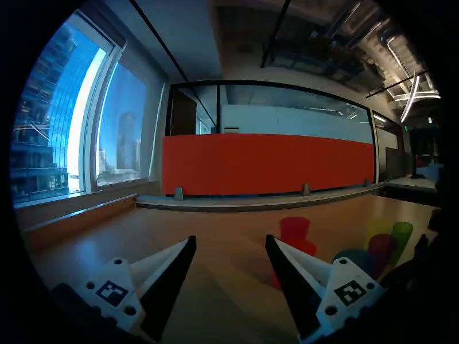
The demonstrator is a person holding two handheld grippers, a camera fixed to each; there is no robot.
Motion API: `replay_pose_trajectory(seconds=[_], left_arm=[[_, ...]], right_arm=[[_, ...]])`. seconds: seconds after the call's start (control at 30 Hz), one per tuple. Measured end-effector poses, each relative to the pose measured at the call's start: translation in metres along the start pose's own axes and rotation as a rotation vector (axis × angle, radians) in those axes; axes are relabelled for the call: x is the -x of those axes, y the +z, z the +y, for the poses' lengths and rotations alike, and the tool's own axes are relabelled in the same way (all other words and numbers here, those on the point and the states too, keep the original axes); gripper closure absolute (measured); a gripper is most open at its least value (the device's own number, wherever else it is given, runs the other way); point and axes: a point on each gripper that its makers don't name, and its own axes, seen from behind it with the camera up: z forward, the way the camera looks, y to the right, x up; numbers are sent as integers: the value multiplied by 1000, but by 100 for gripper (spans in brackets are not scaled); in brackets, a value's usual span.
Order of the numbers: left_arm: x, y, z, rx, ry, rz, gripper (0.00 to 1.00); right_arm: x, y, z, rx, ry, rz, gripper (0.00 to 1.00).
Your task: Pour water
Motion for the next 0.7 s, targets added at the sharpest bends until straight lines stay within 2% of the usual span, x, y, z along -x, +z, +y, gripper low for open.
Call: replay_pose_trajectory(seconds=[0.4, 0.7], left_arm=[[0, 0, 0, 0, 0, 0, 11], [0, 0, 0, 0, 0, 0, 11]], right_arm=[[12, 11, 0, -4, -1, 69, 0], [34, 17, 5, 0, 9, 51, 0]])
